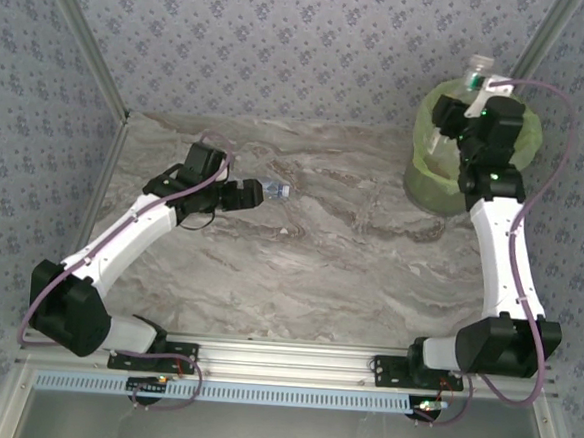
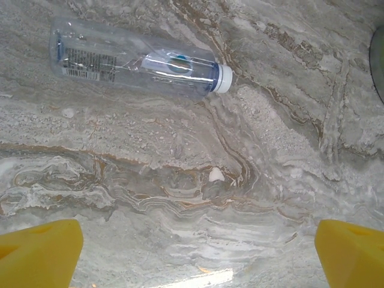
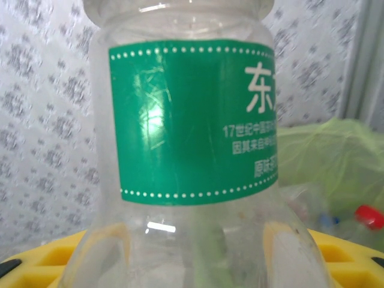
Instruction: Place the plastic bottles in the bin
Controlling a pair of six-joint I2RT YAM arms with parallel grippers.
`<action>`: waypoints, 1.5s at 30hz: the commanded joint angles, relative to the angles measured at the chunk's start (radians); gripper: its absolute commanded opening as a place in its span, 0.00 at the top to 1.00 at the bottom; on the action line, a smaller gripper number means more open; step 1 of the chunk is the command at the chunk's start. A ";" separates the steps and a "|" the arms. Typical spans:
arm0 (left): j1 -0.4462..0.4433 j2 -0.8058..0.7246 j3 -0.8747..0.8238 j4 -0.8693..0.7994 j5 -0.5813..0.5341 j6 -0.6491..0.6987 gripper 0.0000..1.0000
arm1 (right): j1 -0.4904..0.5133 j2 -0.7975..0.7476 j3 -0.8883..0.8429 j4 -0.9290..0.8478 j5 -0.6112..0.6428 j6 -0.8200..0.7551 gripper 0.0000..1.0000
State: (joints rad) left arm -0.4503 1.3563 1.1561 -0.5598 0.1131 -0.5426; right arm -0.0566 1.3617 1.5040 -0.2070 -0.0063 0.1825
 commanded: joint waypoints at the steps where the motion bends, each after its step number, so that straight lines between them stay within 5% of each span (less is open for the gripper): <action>1: 0.009 -0.021 0.036 -0.020 0.016 0.007 0.01 | -0.071 0.030 0.078 -0.025 -0.042 0.024 1.00; 14: 0.012 -0.049 0.040 -0.024 0.020 0.015 0.01 | -0.120 0.169 0.041 0.283 0.207 -0.135 0.96; 18: 0.013 -0.060 0.037 -0.023 0.015 0.016 0.01 | -0.144 0.219 0.038 0.335 0.182 -0.156 0.94; 29: 0.015 -0.057 0.037 -0.024 0.010 0.021 0.01 | -0.167 0.348 0.145 0.186 0.281 -0.235 0.84; 37: 0.016 -0.054 0.038 -0.025 0.009 0.020 0.01 | -0.189 0.457 0.350 -0.171 0.278 -0.260 0.44; 45: 0.018 -0.050 0.037 -0.026 0.010 0.018 0.01 | -0.180 0.413 0.343 -0.190 0.405 -0.243 0.07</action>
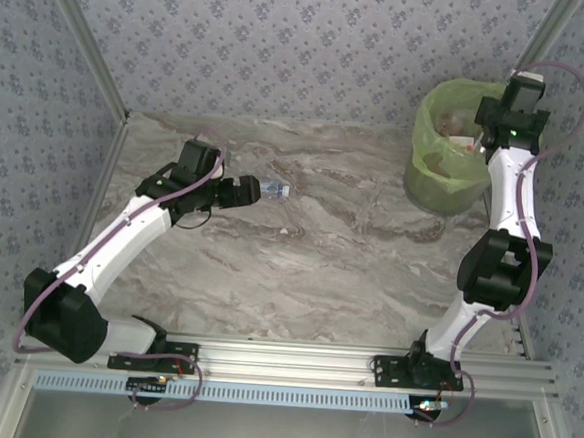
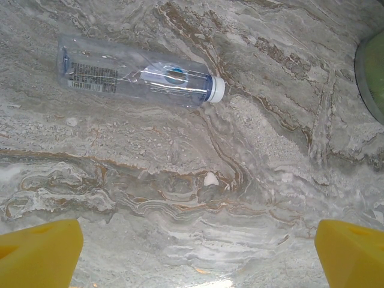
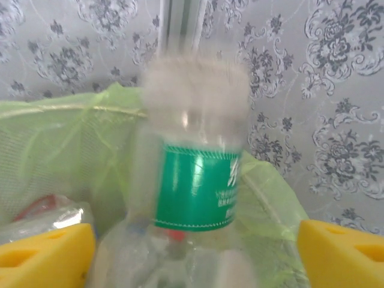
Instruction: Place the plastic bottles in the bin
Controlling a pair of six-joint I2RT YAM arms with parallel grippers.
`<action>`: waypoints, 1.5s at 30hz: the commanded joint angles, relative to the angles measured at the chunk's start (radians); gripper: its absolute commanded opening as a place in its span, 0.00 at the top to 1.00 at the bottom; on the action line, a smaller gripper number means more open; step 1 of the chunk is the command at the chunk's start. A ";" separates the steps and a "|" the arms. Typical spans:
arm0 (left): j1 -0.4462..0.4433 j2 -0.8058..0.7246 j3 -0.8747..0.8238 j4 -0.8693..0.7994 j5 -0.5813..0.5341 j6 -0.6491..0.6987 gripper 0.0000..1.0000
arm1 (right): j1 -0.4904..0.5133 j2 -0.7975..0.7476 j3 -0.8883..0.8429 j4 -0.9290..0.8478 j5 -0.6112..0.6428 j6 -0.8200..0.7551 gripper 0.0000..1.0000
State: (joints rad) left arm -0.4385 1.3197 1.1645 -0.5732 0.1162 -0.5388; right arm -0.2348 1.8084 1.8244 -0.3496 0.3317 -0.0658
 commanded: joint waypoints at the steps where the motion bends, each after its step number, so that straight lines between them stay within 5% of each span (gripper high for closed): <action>1: 0.006 -0.013 0.029 -0.013 0.008 0.016 0.01 | -0.001 -0.042 0.021 -0.049 0.068 0.008 0.06; 22: 0.006 -0.008 0.023 -0.010 -0.007 -0.002 0.01 | 0.032 -0.281 -0.197 0.016 -0.046 0.186 0.01; 30: 0.006 -0.049 -0.102 0.180 -0.014 -0.122 0.01 | 0.113 -0.458 -0.402 0.088 -0.177 0.203 0.01; 39: 0.006 0.046 -0.052 0.217 -0.114 0.142 0.01 | 0.230 -0.601 -0.579 0.127 -0.230 0.238 0.01; 45: 0.005 0.144 0.043 0.223 -0.087 0.371 0.01 | 0.284 -0.697 -0.677 0.123 -0.275 0.277 0.01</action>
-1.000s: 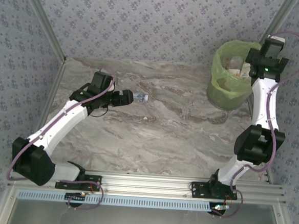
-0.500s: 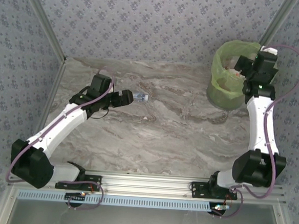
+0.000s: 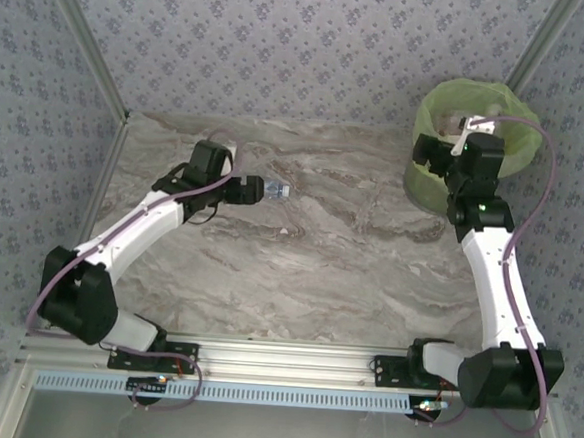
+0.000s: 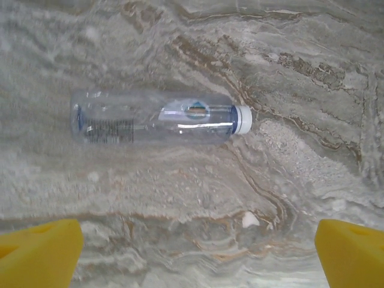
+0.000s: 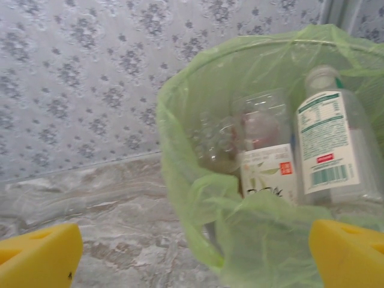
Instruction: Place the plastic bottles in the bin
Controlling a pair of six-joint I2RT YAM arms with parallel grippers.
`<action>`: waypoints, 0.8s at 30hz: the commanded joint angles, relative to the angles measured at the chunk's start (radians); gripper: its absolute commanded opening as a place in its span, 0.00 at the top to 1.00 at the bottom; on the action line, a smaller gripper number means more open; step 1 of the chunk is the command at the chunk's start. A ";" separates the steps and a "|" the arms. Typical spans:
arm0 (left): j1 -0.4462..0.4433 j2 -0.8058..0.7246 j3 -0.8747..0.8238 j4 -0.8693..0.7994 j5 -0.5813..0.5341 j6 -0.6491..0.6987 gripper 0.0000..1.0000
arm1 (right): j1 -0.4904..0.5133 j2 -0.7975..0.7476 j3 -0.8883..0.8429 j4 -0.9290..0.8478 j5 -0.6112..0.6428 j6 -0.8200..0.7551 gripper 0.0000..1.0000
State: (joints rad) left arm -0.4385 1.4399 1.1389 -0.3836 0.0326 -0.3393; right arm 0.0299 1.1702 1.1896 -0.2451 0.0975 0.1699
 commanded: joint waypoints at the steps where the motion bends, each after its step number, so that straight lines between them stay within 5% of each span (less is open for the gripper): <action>1: 0.004 0.036 0.077 0.041 0.013 0.207 0.01 | 0.025 -0.072 -0.050 0.015 -0.045 0.047 0.01; 15: 0.003 0.173 0.163 -0.033 0.236 0.731 0.01 | 0.069 -0.226 -0.220 0.045 -0.243 0.054 0.01; 24: 0.044 0.263 0.231 -0.128 0.341 0.990 0.01 | 0.127 -0.216 -0.201 0.008 -0.214 0.025 0.01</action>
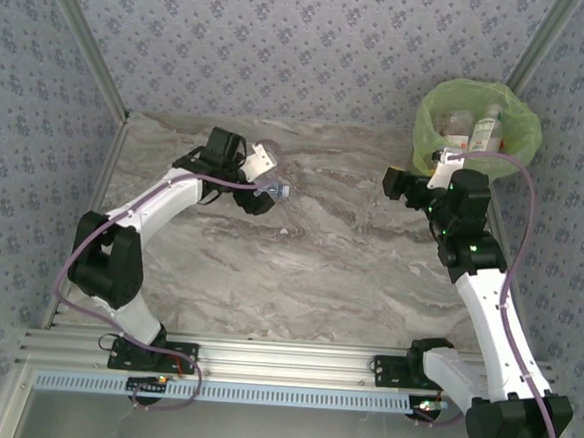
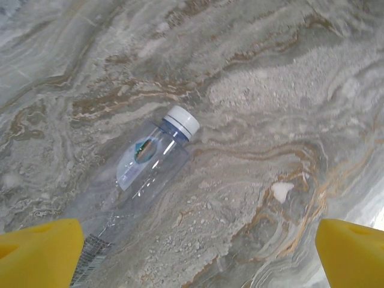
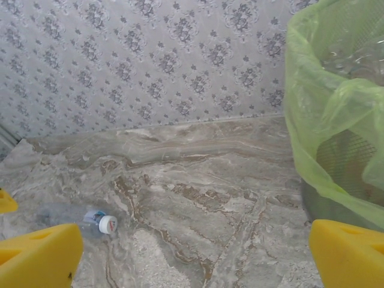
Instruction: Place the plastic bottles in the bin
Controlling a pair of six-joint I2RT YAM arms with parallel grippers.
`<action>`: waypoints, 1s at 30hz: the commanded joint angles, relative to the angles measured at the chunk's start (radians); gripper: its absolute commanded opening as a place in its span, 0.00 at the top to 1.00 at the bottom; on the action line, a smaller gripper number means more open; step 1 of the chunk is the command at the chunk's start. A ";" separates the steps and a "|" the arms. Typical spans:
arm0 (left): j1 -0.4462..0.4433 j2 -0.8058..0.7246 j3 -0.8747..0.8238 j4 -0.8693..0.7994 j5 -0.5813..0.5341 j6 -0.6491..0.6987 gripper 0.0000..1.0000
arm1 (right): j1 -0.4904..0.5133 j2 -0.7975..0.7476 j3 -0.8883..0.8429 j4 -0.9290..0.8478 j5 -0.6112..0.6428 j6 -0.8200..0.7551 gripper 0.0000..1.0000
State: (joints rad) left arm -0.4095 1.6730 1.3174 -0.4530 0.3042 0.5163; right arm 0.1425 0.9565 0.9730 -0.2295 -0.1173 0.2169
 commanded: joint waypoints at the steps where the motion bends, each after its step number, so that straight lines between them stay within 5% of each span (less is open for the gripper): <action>1: 0.019 0.042 0.062 -0.067 0.068 0.156 0.01 | 0.017 -0.002 0.018 -0.010 0.009 -0.022 0.01; 11: 0.103 0.291 0.323 -0.343 -0.026 0.337 0.01 | 0.031 0.003 0.021 -0.028 0.051 -0.016 0.01; 18: 0.096 0.402 0.372 -0.231 -0.110 0.387 0.01 | 0.036 0.005 0.026 -0.037 0.075 -0.009 0.01; 24: 0.085 0.543 0.497 -0.332 -0.159 0.421 0.01 | 0.041 0.003 0.042 -0.062 0.094 -0.007 0.01; 30: 0.073 0.566 0.410 -0.218 -0.285 0.440 0.09 | 0.044 0.004 0.049 -0.072 0.111 -0.014 0.01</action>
State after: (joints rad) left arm -0.3241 2.2414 1.7683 -0.7219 0.1238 0.9180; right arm 0.1791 0.9627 0.9882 -0.2825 -0.0307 0.2131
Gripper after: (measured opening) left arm 0.916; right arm 0.986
